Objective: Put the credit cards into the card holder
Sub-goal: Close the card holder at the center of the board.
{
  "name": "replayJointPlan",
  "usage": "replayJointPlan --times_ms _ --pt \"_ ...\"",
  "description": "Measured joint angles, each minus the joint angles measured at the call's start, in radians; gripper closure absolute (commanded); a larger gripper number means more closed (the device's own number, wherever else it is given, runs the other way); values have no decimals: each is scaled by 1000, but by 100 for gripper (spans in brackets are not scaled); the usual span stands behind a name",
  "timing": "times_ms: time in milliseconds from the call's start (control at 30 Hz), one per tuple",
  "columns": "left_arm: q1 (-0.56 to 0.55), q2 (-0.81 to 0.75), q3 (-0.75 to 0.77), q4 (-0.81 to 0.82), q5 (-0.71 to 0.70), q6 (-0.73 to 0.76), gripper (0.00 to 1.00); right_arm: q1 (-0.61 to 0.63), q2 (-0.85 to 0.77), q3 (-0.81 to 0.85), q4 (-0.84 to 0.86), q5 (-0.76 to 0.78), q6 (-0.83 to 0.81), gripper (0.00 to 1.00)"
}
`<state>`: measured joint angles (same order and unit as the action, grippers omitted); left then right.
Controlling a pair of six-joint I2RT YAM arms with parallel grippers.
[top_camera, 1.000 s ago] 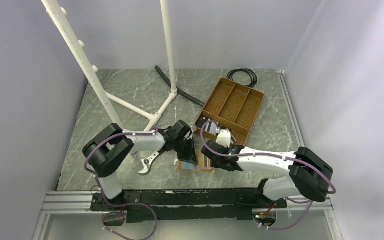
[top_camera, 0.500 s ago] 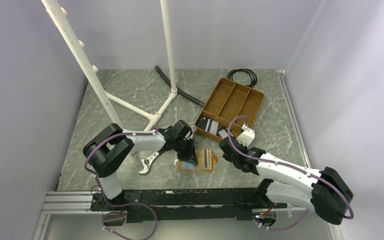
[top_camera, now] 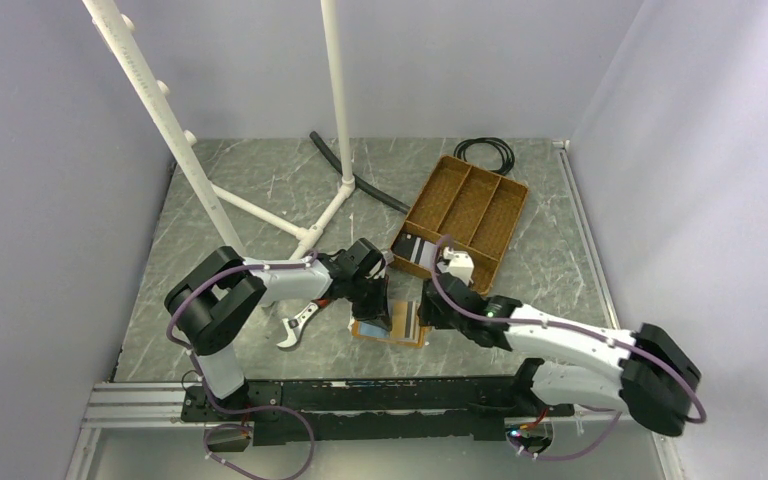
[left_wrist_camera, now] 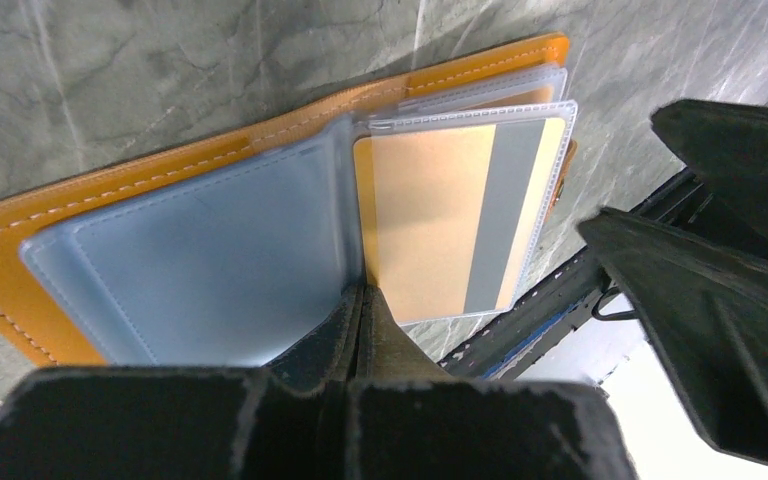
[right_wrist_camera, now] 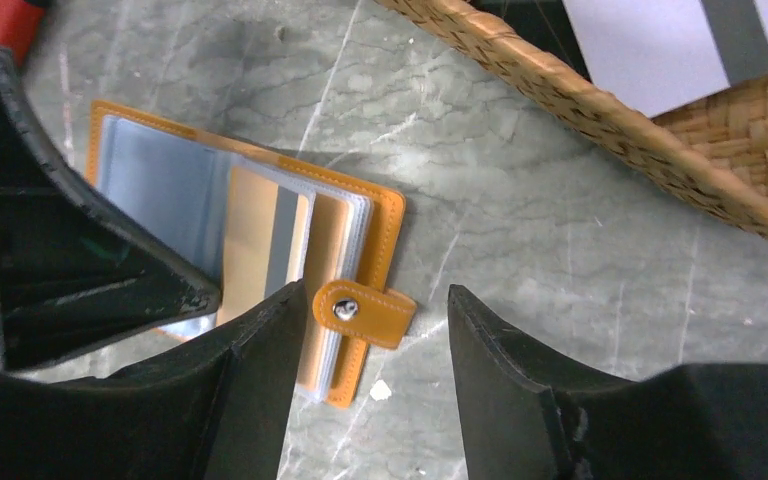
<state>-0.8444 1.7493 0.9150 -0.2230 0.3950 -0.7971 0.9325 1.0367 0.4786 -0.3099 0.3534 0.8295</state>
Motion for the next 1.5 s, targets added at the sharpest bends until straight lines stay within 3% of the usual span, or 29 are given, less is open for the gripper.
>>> replayJointPlan --times_ms 167,333,500,833,1033,1267,1500 --pt "0 0 0 0 0 0 100 12 164 46 25 -1 -19 40" --pt "0 0 0 0 1 0 100 20 201 49 32 0 -30 35" --pt "0 0 0 0 1 -1 100 27 225 69 18 5 -25 52" --pt "0 0 0 0 0 -1 100 38 173 82 -174 29 104 47" --pt "0 0 0 0 0 -1 100 38 162 83 -231 50 129 71" --pt "0 0 0 0 0 -1 100 38 205 100 -285 84 151 71" --pt "0 0 0 0 0 0 100 33 148 76 -210 80 127 70"
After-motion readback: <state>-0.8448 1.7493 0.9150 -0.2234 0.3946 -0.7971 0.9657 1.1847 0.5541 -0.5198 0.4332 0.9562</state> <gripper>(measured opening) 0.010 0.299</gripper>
